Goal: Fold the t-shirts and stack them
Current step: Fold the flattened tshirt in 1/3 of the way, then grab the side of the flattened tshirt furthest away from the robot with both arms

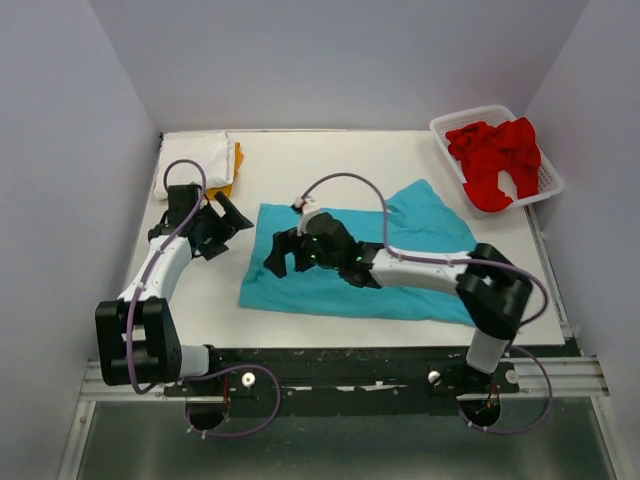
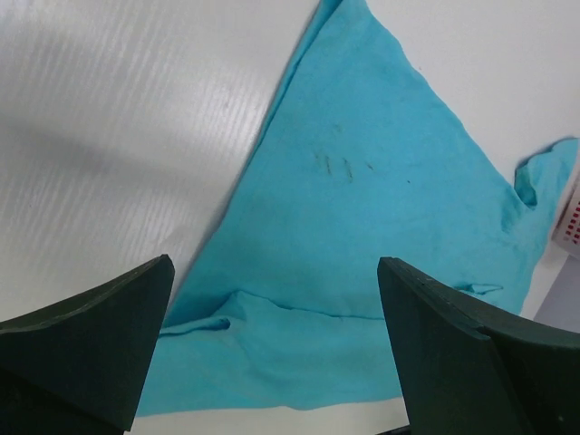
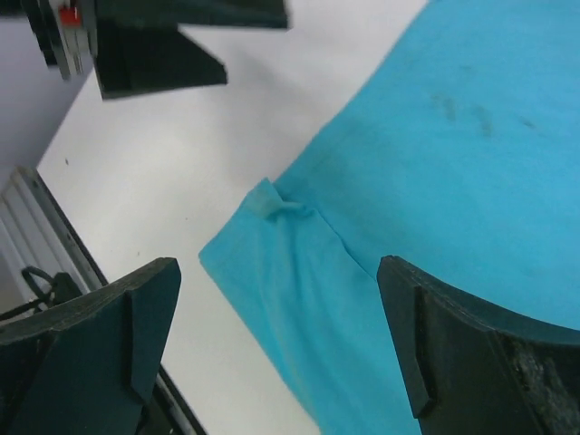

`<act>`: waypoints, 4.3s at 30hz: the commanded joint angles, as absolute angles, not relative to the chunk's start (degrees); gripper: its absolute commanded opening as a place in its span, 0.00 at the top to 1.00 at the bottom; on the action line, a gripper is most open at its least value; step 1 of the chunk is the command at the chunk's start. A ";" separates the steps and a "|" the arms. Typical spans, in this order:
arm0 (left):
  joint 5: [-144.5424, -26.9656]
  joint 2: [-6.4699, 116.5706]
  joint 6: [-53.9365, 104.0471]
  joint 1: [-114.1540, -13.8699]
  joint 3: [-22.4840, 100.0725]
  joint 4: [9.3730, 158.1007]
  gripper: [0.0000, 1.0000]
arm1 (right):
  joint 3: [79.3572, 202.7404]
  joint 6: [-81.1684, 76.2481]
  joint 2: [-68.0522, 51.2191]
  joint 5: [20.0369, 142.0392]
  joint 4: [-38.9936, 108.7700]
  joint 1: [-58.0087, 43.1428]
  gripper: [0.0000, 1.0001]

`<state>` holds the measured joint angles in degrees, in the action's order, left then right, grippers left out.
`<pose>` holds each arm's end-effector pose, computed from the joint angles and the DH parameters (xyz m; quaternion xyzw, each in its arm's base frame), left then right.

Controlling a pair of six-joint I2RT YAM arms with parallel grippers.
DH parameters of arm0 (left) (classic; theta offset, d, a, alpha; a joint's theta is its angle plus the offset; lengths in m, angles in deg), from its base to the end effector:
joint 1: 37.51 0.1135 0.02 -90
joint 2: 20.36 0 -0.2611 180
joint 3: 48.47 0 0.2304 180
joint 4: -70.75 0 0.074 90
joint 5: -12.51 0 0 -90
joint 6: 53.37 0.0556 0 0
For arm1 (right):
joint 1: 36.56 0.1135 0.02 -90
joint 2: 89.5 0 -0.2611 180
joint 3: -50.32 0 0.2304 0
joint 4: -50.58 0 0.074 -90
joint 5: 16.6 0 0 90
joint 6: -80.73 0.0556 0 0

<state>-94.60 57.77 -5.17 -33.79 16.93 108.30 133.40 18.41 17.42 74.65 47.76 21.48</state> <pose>0.2728 0.0013 0.2205 -0.3132 0.8772 -0.2419 0.2719 0.2226 0.3591 0.2120 -0.2284 0.8198 0.3639 0.3785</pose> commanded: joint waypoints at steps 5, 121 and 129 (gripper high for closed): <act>-95.99 37.79 -8.43 -43.61 4.03 108.53 0.01 | 108.32 33.46 -14.63 53.89 31.60 13.05 0.00; -86.20 87.65 -2.74 -51.85 43.16 113.30 1.00 | 106.57 23.04 -27.94 69.41 18.10 -31.76 0.00; -89.16 89.19 -0.98 -48.88 44.62 113.60 1.00 | 125.17 23.53 -9.25 55.40 15.39 -24.22 0.01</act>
